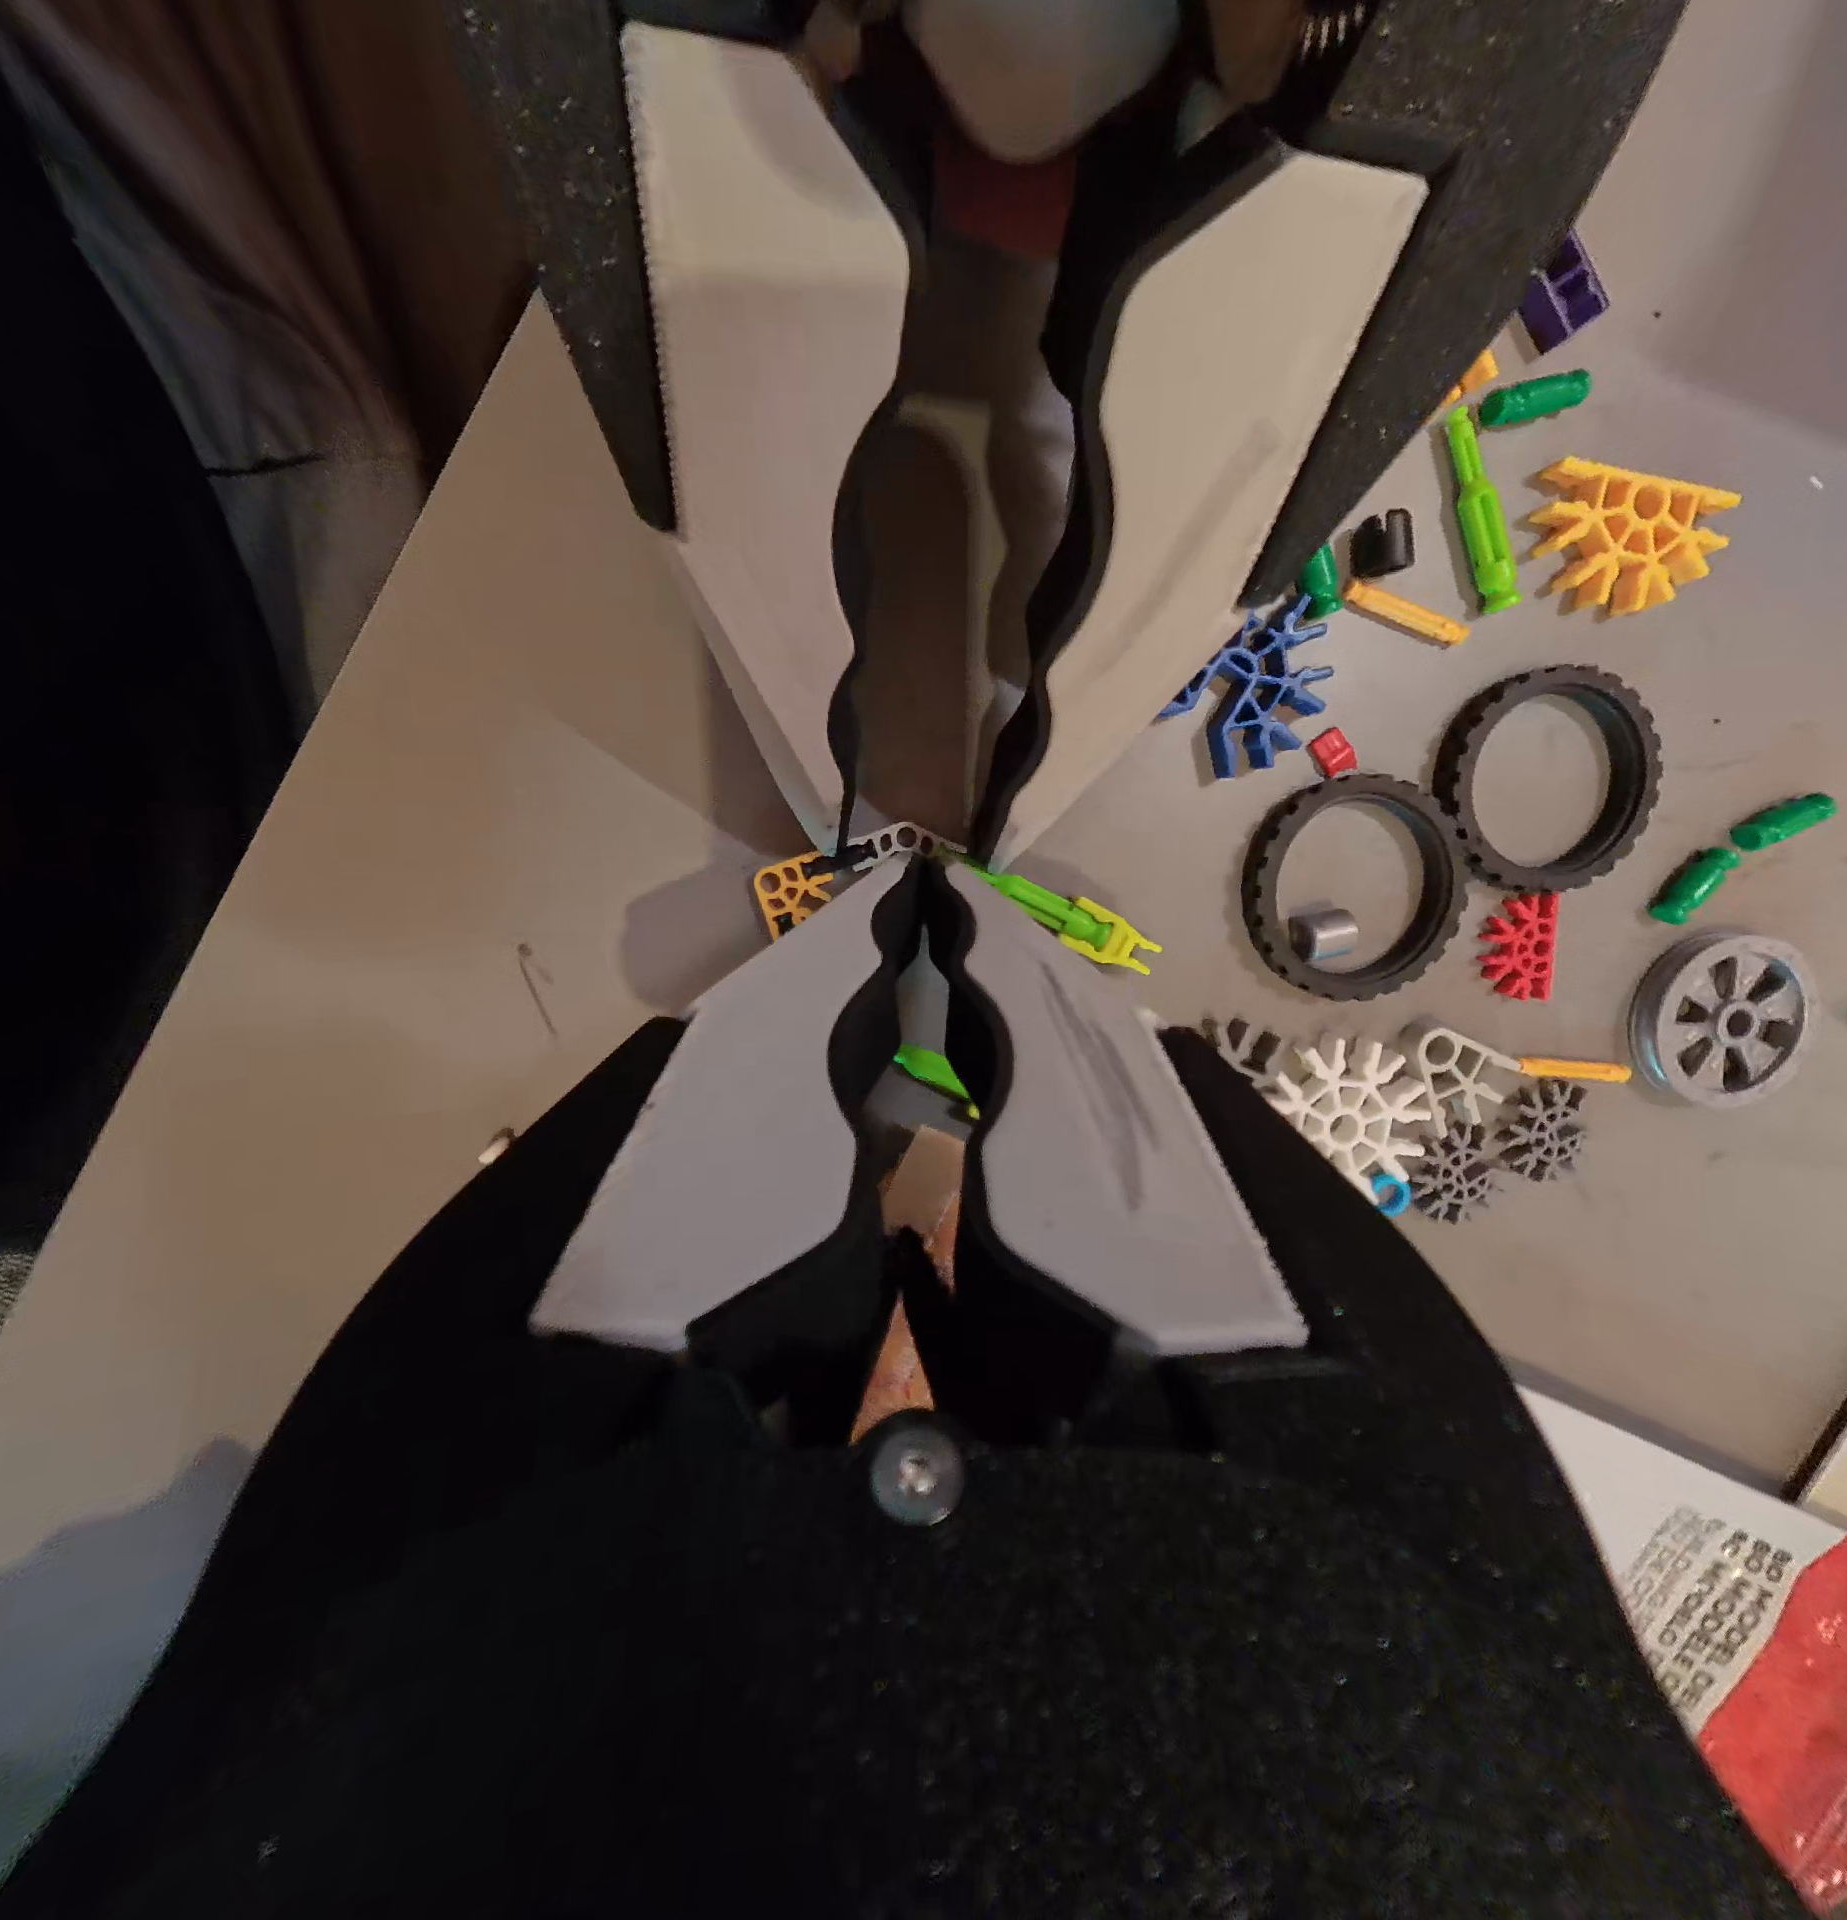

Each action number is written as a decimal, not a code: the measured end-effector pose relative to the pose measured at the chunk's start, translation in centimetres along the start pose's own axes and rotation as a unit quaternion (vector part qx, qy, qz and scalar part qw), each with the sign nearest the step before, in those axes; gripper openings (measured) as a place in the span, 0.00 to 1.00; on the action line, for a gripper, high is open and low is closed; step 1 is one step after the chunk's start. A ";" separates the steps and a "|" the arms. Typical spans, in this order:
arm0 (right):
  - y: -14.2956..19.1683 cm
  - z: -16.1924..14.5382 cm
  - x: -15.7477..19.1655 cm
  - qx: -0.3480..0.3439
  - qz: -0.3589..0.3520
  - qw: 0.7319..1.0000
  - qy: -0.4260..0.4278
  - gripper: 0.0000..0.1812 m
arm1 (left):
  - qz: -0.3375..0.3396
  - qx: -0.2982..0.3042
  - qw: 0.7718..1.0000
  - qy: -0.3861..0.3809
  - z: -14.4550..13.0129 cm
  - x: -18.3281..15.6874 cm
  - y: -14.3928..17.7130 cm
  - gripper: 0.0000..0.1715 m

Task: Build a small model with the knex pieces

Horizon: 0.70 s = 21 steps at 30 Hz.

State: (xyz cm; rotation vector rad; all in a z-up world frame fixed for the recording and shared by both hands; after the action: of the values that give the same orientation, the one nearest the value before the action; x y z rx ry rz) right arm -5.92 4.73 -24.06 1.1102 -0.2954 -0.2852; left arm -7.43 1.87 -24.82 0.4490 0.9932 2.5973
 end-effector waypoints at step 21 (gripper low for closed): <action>0.9 -0.2 0.4 -0.210 -0.064 0.945 -0.241 0.00 | 0.004 -0.003 1.000 0.004 0.0 0.0 0.0 0.14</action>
State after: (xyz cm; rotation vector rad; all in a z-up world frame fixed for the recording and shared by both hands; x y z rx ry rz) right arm -5.42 5.12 -23.28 0.6239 -0.5680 -0.7064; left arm -7.46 1.84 -24.83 0.4431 0.9865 2.6104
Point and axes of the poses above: each gripper's, where its closed fingertips meet, y back along the fingers, z out of its top, x = y × z across the jaws, the point moved 3 cm from there along y, back along the fingers, and after that the axes turned 12 degrees about z, right-handed, at the moved point
